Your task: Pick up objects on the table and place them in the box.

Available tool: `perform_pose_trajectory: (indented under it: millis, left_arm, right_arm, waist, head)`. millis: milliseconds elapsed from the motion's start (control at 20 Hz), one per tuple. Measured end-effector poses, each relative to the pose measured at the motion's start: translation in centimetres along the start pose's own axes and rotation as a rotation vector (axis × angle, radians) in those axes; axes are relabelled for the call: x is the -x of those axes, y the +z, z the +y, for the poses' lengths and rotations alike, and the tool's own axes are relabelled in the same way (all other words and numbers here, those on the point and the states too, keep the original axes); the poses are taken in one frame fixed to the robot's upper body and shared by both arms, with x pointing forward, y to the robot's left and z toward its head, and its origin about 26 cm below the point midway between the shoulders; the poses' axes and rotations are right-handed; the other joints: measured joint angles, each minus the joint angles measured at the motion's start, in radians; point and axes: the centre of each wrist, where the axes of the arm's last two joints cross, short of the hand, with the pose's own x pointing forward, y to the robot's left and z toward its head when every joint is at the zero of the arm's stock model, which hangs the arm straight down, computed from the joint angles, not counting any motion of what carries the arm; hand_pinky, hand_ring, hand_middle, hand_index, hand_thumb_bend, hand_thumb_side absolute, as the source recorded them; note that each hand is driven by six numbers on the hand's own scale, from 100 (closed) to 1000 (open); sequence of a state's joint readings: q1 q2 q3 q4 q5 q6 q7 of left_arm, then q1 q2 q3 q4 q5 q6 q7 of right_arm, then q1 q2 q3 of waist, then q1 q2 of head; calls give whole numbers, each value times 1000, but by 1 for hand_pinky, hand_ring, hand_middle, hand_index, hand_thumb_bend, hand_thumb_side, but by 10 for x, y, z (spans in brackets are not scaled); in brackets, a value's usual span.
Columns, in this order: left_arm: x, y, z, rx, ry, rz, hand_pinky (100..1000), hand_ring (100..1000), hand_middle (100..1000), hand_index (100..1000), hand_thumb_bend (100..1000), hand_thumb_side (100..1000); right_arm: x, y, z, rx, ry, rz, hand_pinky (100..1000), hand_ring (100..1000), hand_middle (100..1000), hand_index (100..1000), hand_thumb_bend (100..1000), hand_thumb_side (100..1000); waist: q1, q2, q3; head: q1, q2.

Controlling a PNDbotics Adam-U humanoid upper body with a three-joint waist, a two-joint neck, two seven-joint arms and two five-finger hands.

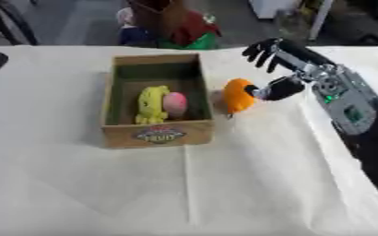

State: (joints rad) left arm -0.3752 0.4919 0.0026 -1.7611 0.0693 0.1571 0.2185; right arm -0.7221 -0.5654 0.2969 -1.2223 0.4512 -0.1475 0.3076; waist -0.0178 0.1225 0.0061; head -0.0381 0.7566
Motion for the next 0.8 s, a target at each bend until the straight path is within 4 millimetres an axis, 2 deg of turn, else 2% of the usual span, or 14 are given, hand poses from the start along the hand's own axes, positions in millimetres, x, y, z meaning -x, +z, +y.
perform_pose_trajectory:
  millis: [800]
  left_arm:
    - [3, 2, -3, 19, 11, 19, 570, 614, 576, 625, 808, 160]
  right_arm:
    - [14, -6, 19, -73, 30, 70, 595, 704, 693, 808, 330, 100]
  waist:
    - [-1, 6, 8]
  head:
    - [-4, 8]
